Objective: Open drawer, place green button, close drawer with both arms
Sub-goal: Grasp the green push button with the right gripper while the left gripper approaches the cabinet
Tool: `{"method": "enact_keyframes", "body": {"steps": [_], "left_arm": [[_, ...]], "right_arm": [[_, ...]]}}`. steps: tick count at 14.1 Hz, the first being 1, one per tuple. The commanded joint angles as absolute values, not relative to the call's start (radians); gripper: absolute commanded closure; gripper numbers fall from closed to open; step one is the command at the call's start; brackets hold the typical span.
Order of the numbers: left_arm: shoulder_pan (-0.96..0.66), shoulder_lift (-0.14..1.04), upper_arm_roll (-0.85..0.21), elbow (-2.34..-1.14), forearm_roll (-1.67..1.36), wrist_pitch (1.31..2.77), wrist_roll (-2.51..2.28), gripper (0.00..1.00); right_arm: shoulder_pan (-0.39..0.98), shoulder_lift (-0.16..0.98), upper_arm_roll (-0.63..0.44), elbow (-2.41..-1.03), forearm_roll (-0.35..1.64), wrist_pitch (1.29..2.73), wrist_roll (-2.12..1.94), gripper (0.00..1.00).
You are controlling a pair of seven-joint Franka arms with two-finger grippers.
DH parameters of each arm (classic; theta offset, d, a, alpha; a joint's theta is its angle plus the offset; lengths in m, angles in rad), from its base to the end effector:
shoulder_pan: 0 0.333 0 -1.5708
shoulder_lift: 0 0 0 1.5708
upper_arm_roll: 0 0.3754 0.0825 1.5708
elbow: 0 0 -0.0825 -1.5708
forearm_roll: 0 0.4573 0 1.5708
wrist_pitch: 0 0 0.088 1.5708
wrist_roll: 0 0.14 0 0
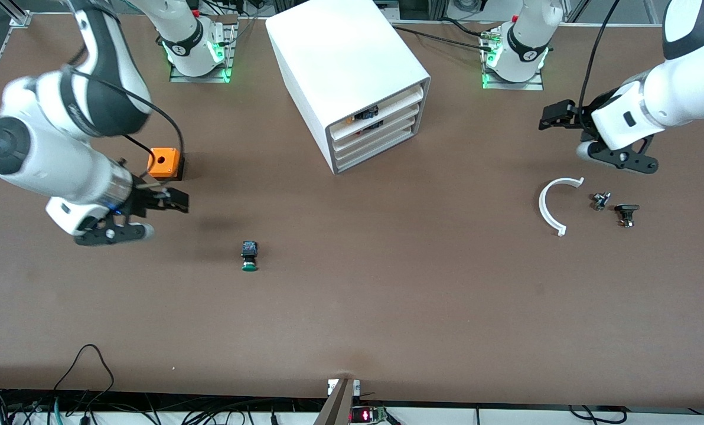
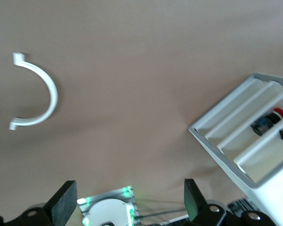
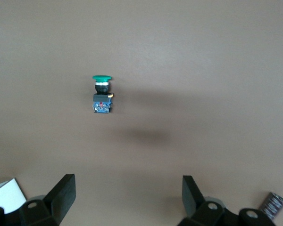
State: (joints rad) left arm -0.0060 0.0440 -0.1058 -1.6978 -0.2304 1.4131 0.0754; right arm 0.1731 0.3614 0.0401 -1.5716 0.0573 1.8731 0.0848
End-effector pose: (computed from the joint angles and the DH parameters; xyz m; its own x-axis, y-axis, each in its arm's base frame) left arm 0.5948 -0.1006 0.5512 0.9293 -0.2154 -0.3001 -0.1402 -0.9573 0.2529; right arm 0.7288 0.1608 0.4255 0.9918 0.1091 -0.0658 0.1051 -0.9925 -0.0624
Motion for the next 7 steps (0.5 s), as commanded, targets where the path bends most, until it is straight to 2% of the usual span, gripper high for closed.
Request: {"method": "enact_keyframes", "body": {"steps": [1,7], "left_arm": [[-0.005,0.098,-0.103,-1.695,-0.323,1.391,0.17,0.0],[0.032,0.201,-0.103,-1.749,-0.648,1.411,0.448,0.0]], "right_arm": [[0.199,0.429,0.038,-1.554,0.067,1.925,0.126,0.0],[0.253,0.537,0.038,-1.554,0.069,2.06,0.16,0.0]]}}
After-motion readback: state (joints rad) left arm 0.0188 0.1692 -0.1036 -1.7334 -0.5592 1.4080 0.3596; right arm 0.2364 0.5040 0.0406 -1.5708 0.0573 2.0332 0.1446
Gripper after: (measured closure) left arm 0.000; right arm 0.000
